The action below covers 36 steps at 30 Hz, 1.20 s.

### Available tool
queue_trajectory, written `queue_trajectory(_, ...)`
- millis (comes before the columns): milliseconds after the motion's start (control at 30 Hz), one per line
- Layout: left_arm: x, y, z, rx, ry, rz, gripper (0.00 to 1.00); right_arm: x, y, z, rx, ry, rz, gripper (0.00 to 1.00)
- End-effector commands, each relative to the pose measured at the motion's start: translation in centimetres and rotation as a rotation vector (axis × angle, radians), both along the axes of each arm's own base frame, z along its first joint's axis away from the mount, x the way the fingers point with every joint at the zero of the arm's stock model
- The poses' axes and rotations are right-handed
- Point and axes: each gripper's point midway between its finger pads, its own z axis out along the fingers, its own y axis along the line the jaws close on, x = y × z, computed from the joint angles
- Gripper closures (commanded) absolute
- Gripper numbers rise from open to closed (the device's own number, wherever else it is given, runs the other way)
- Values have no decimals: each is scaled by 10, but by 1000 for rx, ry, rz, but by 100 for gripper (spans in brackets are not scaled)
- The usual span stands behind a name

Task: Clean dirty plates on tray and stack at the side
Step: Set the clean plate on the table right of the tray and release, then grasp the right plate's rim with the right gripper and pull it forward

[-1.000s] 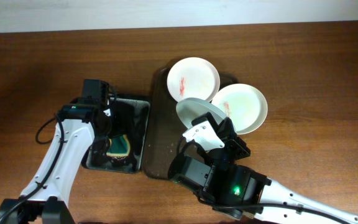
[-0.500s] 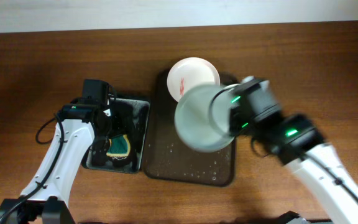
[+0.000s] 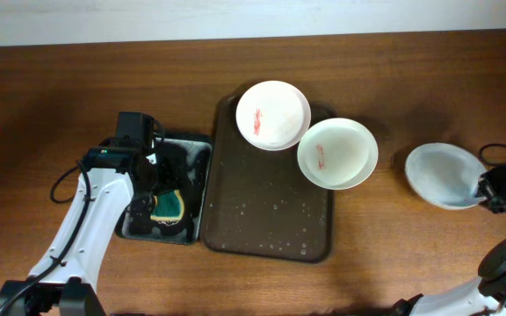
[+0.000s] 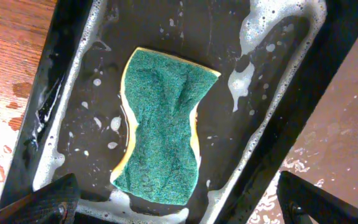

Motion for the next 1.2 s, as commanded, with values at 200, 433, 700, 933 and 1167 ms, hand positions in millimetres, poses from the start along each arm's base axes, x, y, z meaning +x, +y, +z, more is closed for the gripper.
queue_trajectory(200, -1, 1, 0, -3, 2, 3, 1, 38, 136, 87, 55, -265, 582, 59)
queue_trajectory(433, -1, 1, 0, -3, 2, 3, 0, -31, 309, 10, 175, -34, 1075, 59)
queue_trajectory(700, -1, 1, 0, -3, 2, 3, 0, -59, 305, -63, 2, 40, 1021, 87)
queue_trajectory(933, -1, 1, 0, -3, 2, 3, 1, -65, 272, -64, -163, 141, 1016, 96)
queue_trajectory(1167, -1, 1, 0, -3, 2, 3, 1, -77, 252, -61, -242, 232, 825, 92)
